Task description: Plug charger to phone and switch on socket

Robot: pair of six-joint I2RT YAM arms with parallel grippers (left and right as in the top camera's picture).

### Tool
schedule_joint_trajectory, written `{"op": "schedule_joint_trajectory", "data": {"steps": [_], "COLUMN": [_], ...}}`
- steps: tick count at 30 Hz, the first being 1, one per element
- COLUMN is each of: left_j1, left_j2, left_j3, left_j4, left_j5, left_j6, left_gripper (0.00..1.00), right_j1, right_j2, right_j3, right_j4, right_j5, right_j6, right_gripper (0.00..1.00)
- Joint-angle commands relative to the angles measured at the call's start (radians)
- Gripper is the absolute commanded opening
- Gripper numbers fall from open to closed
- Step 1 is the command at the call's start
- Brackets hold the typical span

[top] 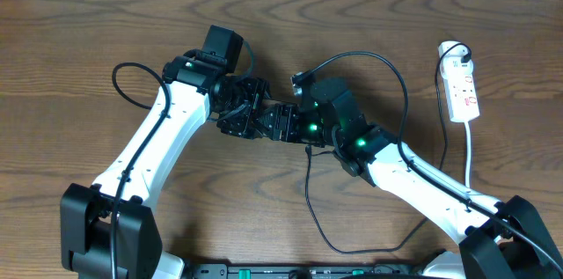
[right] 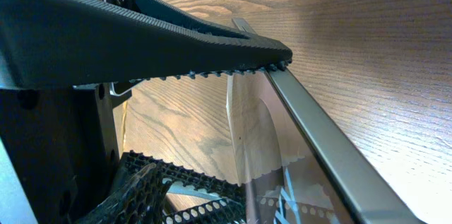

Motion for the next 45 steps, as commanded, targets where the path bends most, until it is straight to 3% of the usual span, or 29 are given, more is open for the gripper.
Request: {"op": "schedule_joint_trajectory", "data": {"steps": [1,9,35,45], "left_j1": [-0.003,-0.005,-0.010,-0.010], "left_j2": [-0.033,-0.033,-0.033,-0.033], "left_j3": [0.021,0.021,0.021,0.021], "left_j4": [0.000,0.000,0.000,0.000], "left_j5": [0.006,0.006,0.005,0.005], "left_j6": [-0.005,-0.005,-0.005,-0.005], "left_gripper": [0.07,0.07,0.08,0.07], "right_j1": [0.007,0.007,0.007,0.007], "right_j2": [0.003,0.003,0.003,0.003], "right_j3": [0.018,0.018,0.018,0.018], "right_j4": [-0.001,-0.001,-0.001,-0.002], "right_j5": [0.009,0.009,0.009,0.009], "right_j6": [-0.003,-0.003,-0.003,-0.002], "right_gripper": [0.59,0.48,0.33,0.22]}}
